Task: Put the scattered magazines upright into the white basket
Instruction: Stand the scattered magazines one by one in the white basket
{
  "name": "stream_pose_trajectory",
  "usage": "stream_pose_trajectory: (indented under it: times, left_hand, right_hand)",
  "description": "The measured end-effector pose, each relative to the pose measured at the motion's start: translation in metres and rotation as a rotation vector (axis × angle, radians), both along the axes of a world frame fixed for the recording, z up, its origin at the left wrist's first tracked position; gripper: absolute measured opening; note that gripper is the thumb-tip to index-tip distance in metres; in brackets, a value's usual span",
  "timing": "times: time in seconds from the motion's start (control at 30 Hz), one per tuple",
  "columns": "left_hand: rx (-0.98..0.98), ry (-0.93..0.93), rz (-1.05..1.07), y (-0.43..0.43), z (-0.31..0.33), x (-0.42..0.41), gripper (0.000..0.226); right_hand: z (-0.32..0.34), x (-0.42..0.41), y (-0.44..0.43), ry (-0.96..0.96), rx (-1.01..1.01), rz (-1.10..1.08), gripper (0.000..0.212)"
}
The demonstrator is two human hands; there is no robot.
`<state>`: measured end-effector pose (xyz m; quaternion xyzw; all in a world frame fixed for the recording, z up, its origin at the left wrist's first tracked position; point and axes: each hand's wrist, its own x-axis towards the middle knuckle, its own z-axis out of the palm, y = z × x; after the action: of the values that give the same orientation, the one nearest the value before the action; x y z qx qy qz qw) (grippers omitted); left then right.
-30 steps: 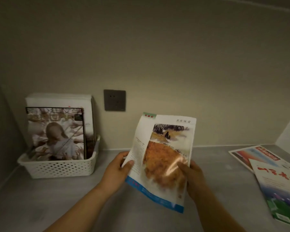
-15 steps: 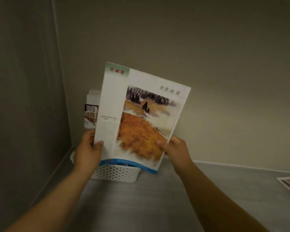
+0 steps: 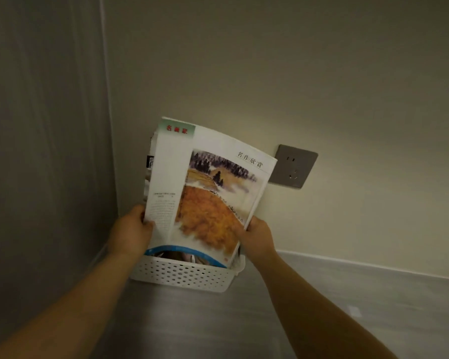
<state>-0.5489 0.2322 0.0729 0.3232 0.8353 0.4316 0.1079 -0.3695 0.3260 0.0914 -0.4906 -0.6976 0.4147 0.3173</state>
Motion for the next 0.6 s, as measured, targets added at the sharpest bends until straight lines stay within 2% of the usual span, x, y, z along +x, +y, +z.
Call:
stream_pose_trajectory:
  times: [0.2, 0.33, 0.47, 0.53, 0.6]
  left_hand:
    - [-0.078, 0.038, -0.001, 0.013, -0.015, -0.001, 0.017]
    - [-0.008, 0.014, 0.019, 0.016, -0.023, -0.002, 0.016]
    - [0.201, -0.030, 0.085, 0.018, -0.025, -0.003, 0.043]
    - [0.187, -0.070, 0.030, 0.018, -0.026, -0.005, 0.053]
    - [0.094, -0.047, -0.046, 0.018, -0.029, -0.007, 0.050]
  right_hand:
    - [-0.013, -0.003, 0.014, -0.145, -0.032, -0.041, 0.026]
    - [-0.021, -0.007, 0.019, -0.070, 0.010, -0.136, 0.017]
    - [-0.026, -0.017, 0.015, -0.007, 0.050, -0.149, 0.049]
    - [-0.029, -0.026, 0.011, 0.016, 0.053, -0.078, 0.054]
    - [-0.032, -0.034, 0.009, 0.012, 0.024, -0.050, 0.063]
